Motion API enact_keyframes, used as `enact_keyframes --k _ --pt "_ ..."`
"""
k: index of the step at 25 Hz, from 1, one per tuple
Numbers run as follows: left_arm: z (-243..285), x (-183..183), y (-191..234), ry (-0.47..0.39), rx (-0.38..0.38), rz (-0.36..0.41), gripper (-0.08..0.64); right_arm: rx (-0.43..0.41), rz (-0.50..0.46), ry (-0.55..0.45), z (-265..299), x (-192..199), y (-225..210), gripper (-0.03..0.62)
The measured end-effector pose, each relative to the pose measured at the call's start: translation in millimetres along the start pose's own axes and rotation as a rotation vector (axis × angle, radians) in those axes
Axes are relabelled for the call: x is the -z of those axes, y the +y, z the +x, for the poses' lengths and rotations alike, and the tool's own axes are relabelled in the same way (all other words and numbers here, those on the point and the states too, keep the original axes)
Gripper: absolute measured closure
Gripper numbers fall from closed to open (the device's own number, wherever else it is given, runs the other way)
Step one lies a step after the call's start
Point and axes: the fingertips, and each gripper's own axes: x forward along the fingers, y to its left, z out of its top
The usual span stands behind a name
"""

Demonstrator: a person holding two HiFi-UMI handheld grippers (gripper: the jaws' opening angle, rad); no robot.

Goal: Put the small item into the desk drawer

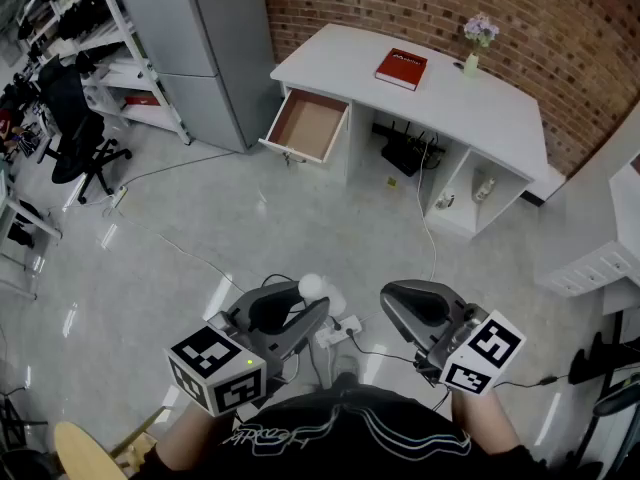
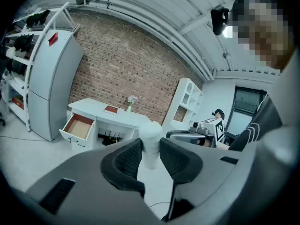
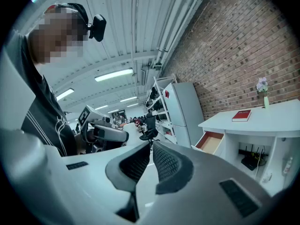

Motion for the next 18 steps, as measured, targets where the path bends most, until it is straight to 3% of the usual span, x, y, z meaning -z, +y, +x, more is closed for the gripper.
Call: enact_keyframes --k 10,18 --pt "48.0 -11.0 -1.6 0.010 -0.046 0.047 0.425 -0.044 -0.047 -0.011 -8.7 -2.4 -42.3 0.538" --pt "71.3 -11.5 20.9 0.018 -0.073 0.032 0.425 -0.010 -0.012 0.014 0.6 6.8 -83.5 0.537"
